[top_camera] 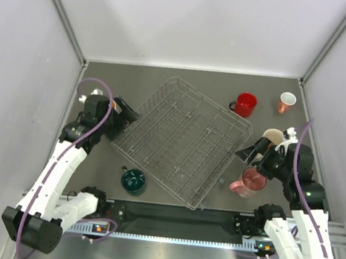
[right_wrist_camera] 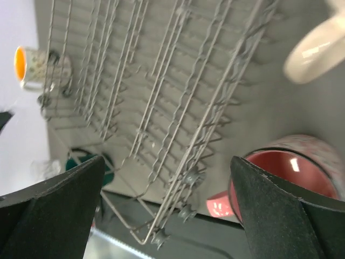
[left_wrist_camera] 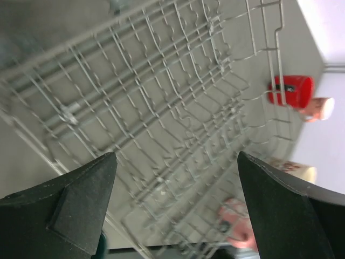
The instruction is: Load the cups into the dish rack
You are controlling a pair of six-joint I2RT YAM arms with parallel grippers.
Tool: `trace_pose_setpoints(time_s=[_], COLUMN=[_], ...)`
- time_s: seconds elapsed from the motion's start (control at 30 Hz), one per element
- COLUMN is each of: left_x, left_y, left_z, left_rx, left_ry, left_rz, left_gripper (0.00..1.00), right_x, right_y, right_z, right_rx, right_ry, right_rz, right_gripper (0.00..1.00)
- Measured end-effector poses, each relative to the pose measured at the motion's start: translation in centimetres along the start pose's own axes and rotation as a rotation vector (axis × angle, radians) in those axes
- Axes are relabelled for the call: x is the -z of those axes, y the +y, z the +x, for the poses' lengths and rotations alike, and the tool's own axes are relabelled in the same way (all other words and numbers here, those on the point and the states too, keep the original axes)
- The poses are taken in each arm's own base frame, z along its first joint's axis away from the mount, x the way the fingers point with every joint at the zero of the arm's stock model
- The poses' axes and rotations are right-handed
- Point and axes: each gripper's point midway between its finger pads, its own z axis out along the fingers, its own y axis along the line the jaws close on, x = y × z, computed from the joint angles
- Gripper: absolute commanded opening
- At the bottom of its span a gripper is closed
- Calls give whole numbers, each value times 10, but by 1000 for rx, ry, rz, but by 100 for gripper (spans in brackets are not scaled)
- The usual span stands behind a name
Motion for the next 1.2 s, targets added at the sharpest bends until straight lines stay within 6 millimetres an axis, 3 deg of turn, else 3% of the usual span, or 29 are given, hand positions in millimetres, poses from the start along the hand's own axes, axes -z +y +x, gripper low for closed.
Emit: trace_pose_setpoints(time_s=[0.2,0.43,0.57,0.8,0.93,1.07,1.2], left_x=[14,11,-3,-40,-63,-88,-104], left_y=[-17,-12,-21,-33,-34,-19,10], left_z=[-32,-56,-84,-130,-152,-167,-166], left_rx=[-159,-208,-248,-239,-221,-218,-213], left_ry=[-71,-113,-132,-165,-185,-194,-169], left_rz=[-32,-143,-249,-388,-481,-592,-721], left_gripper=[99,92,89,78,77,72,68], right_x=[16,6,-5,-4,-8,-3,5], right_y=[-2,-14,-18,-1,-3,-8,-6], right_z=[-20,-5,-1,-28,-28,-22,-28], right_rx=[6,-32,-34,16,48,73,105], right_ry=[-80,40,146,145,179,216,211], right_rz=[82,150,199,197,207,227,242], right_gripper=[100,100,100,100,100,99,100])
